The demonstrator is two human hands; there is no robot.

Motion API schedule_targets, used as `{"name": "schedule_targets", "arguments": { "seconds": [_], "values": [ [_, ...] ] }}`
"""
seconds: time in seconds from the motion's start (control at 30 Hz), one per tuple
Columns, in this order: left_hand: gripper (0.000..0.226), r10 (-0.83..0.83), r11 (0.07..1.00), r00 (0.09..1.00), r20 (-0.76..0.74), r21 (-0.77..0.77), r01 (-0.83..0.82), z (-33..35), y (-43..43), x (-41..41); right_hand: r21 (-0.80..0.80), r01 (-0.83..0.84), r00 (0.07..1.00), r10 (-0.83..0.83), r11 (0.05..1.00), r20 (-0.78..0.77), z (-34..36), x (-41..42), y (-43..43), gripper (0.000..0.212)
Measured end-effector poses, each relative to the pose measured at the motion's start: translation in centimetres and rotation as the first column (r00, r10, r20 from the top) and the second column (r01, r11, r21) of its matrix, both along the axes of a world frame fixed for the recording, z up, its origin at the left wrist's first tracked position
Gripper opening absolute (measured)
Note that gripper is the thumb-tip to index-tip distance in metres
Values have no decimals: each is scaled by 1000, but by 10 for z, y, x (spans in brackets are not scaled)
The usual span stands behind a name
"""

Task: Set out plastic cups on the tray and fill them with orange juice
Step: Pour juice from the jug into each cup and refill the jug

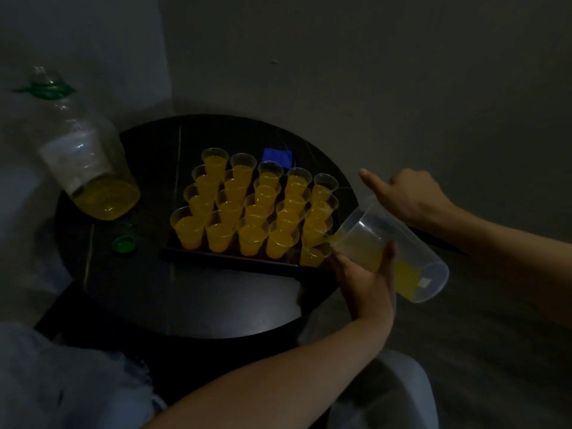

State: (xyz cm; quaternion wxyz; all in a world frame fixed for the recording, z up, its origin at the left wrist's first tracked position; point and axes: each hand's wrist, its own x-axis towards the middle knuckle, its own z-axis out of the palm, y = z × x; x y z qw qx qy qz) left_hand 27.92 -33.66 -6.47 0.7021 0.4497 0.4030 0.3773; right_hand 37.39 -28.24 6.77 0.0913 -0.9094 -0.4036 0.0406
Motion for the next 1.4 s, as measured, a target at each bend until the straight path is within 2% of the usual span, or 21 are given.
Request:
{"name": "schedule_targets", "arguments": {
  "seconds": [0.3,0.5,0.73,1.07,1.4],
  "values": [
    [120,11,1000,999,30,-11,-10,2,2,0,-8,9,1000,-9,1000,13,2,-3,1,72],
    [101,11,1000,998,68,-18,-10,3,2,2,-5,-16,1000,16,1000,12,3,-2,3,72],
    [113,22,999,993,119,-33,-18,-1,-1,6,-16,-19,999,20,1000,39,3,-2,4,74],
    [110,3,996,989,145,-88,10,-1,0,9,-24,-33,995,35,999,96,6,-5,5,76],
    [118,-54,998,998,-22,33,54,-3,13,-3,57,29,999,-28,998,-20,0,-3,-2,73]
  ]
}}
